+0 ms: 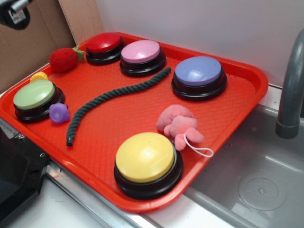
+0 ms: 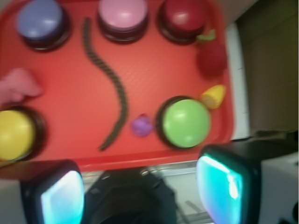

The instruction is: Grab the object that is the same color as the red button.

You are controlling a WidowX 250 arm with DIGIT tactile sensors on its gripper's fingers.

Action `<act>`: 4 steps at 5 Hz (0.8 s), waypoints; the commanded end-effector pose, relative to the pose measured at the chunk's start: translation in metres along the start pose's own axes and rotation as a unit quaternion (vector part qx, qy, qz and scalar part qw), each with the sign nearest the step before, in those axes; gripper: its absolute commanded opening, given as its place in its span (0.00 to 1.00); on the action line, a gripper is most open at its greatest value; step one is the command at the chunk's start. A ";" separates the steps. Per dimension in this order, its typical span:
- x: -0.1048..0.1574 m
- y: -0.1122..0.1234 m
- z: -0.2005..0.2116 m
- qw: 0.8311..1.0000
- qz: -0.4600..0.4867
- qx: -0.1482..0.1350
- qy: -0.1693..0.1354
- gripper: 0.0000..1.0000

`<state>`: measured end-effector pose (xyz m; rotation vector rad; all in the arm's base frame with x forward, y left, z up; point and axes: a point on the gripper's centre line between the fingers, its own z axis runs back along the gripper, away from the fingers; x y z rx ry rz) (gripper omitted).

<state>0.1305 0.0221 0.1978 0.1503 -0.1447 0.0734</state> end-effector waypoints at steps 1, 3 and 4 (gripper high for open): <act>0.018 0.050 -0.052 0.996 -0.002 0.076 -0.047 1.00; 0.051 0.091 -0.109 0.986 0.063 0.144 -0.047 1.00; 0.073 0.100 -0.131 0.982 0.068 0.172 -0.048 1.00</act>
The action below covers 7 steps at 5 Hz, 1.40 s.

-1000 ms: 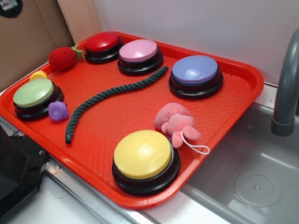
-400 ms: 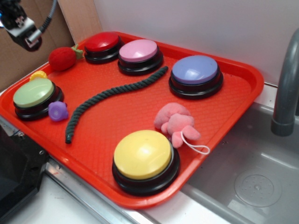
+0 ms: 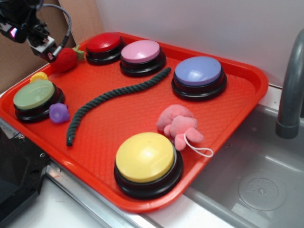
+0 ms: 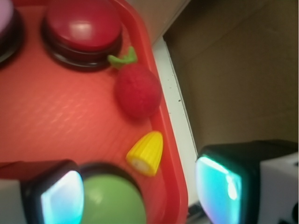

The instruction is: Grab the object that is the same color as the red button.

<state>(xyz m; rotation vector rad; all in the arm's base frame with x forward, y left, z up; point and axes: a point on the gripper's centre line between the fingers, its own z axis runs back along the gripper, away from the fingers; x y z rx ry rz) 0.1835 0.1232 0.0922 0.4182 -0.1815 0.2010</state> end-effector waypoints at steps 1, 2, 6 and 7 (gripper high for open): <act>0.047 0.022 -0.028 0.998 0.033 0.051 -0.029 1.00; 0.059 0.024 -0.039 0.997 0.039 0.063 -0.023 1.00; 0.054 0.020 -0.063 0.999 0.020 0.038 0.012 0.00; 0.051 0.026 -0.061 0.999 0.032 0.032 0.015 0.00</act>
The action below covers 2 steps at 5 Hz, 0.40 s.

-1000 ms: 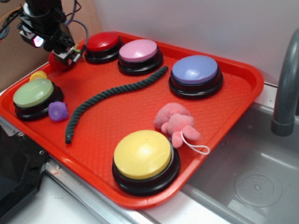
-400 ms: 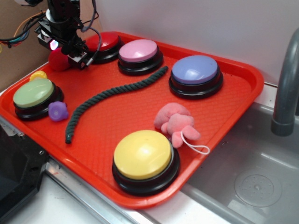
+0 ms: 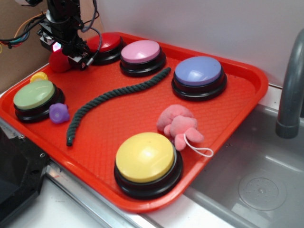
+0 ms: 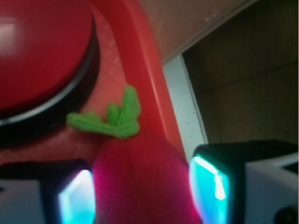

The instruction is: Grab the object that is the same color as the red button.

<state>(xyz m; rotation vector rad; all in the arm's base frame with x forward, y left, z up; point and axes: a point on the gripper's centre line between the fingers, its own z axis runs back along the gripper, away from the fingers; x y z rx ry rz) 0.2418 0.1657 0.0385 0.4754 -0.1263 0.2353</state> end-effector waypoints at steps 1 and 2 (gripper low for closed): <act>-0.003 0.025 0.022 0.999 0.031 -0.008 0.002 0.00; -0.008 0.017 0.058 0.999 0.039 -0.030 0.011 0.00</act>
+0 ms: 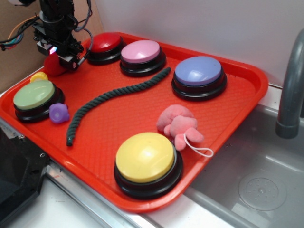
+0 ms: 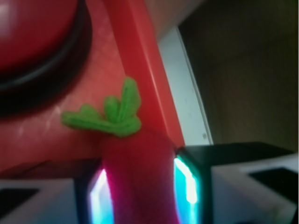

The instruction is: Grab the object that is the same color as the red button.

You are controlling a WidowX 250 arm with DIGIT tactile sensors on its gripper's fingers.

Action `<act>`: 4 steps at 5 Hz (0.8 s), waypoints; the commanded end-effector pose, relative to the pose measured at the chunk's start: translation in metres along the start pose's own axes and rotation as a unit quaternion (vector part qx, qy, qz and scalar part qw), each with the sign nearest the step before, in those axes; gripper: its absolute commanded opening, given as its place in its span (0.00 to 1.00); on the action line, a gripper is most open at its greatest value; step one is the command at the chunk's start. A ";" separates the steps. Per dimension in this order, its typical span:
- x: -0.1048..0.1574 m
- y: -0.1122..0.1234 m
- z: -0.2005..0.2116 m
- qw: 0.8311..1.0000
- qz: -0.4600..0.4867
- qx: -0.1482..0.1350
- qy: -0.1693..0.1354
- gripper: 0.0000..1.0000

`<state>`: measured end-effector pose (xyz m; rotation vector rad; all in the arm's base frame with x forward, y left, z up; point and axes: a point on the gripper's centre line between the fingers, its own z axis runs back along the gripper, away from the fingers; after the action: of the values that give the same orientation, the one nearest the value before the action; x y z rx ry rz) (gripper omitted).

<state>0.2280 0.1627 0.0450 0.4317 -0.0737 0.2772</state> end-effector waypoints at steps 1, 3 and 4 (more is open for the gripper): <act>-0.011 -0.012 0.097 0.996 -0.036 -0.084 -0.023 0.00; -0.049 -0.051 0.167 0.977 -0.123 -0.165 -0.055 0.00; -0.062 -0.067 0.184 0.962 -0.205 -0.162 -0.079 0.00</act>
<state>0.1853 -0.0012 0.1558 0.1314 -0.1224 -0.1655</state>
